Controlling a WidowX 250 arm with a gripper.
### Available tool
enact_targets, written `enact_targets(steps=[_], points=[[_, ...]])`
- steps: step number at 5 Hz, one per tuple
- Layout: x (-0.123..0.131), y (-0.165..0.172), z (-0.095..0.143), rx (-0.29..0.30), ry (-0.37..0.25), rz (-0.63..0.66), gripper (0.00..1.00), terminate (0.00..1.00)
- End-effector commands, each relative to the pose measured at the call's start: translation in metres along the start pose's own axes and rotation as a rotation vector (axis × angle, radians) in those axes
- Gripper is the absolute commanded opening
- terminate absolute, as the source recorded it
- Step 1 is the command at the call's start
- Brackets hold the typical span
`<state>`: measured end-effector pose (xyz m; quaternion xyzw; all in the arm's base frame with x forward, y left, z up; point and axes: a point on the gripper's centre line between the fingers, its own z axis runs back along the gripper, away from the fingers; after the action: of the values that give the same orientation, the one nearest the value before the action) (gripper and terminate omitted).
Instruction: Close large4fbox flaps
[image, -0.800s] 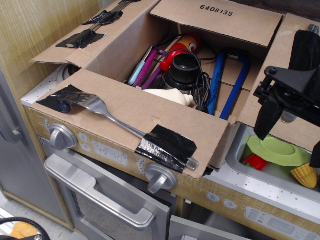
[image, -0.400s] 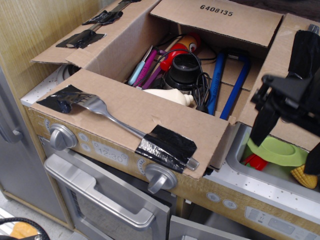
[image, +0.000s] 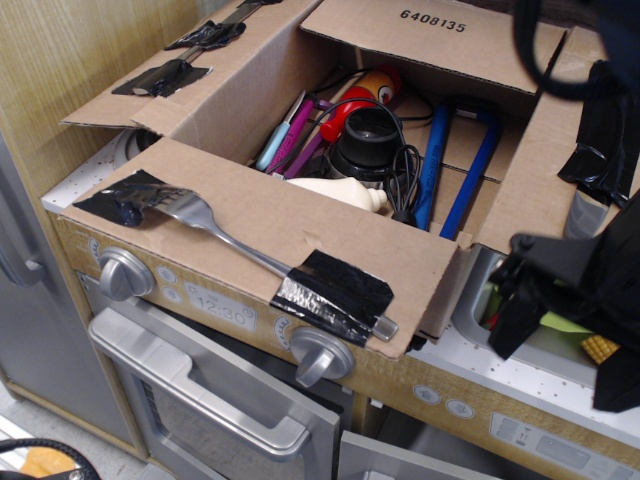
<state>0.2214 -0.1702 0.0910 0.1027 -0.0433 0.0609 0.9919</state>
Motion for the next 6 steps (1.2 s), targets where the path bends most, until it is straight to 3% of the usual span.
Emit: enact_targets(steps=[1,2,3,5,6], points=[[-0.005,0.004,-0.026,0.053,-0.113,0.032,1.00,0.00],[-0.006,0.009,-0.035,0.176,-0.142,0.029,1.00,0.00],[-0.009,0.026,-0.042,0.316,-0.209,0.015,1.00,0.00],[0.001,0.063,-0.019,0.429,-0.225,-0.057,1.00,0.00],[0.010,0.071,0.009,0.500,-0.215,-0.098,1.00,0.00]])
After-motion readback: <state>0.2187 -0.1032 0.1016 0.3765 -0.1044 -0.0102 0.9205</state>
